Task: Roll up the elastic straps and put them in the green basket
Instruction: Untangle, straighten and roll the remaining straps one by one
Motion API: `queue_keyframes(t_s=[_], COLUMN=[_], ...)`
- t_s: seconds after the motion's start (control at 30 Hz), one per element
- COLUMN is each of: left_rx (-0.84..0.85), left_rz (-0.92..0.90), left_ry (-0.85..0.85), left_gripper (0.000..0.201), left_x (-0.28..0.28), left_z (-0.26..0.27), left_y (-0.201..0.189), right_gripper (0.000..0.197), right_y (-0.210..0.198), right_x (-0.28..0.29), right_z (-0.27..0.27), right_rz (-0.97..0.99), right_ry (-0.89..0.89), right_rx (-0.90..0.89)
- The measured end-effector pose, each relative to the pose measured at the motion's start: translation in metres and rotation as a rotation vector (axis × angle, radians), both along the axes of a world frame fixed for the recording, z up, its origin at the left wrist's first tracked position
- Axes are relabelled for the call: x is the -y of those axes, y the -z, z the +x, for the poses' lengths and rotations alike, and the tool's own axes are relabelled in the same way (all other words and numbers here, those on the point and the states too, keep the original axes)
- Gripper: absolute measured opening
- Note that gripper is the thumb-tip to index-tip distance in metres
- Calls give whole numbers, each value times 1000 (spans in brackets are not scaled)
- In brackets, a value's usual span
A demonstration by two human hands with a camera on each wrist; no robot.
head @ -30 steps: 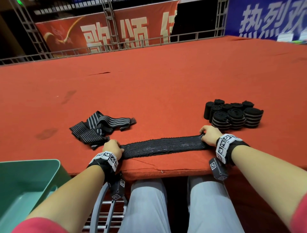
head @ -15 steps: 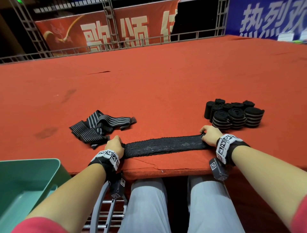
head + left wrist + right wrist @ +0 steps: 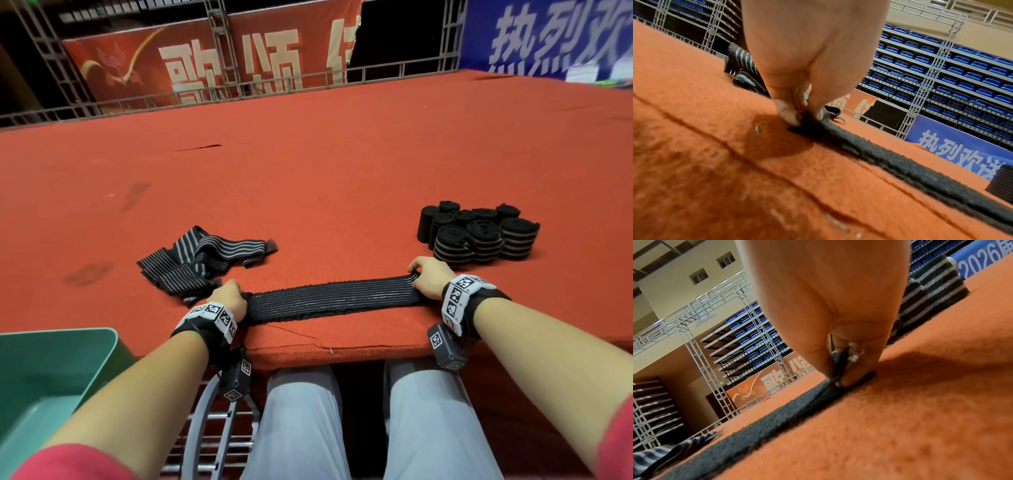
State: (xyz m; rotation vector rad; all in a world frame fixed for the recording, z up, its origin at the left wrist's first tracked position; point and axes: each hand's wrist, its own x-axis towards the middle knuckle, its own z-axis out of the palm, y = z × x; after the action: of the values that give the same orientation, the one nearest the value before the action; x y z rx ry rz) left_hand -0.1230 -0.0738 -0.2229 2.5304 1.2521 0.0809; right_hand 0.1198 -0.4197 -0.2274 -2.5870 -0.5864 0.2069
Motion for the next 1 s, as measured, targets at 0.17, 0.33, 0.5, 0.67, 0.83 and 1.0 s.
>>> queue_keyframes(t_s=[0.17,0.33,0.5,0.67,0.83,1.0], left_rx=[29,31,52,39,-2,-70], left_rz=[-33,-52,-43,-32,11,72], left_ry=[-29,-37,-41,-48,-14,102], left_gripper=[24,20,21,23,30,31], left_x=[-5,-2,0,1,3,8], left_z=[0,3,4,4,1,3], left_y=[-1,4,6,4,0,-10], right_gripper=[31,32,32,32,29,41], right_y=[-1,-1,1,2,-3,-21], right_x=[0,0,-2,-6,-10,-16], right_z=[-1,0,2,2,-1,-10], right_rz=[-25,-29,-35,-96,-196,-373], right_ry=[-10,8,50,40,13,-39], right_rx=[-6,11,20,21,46,110])
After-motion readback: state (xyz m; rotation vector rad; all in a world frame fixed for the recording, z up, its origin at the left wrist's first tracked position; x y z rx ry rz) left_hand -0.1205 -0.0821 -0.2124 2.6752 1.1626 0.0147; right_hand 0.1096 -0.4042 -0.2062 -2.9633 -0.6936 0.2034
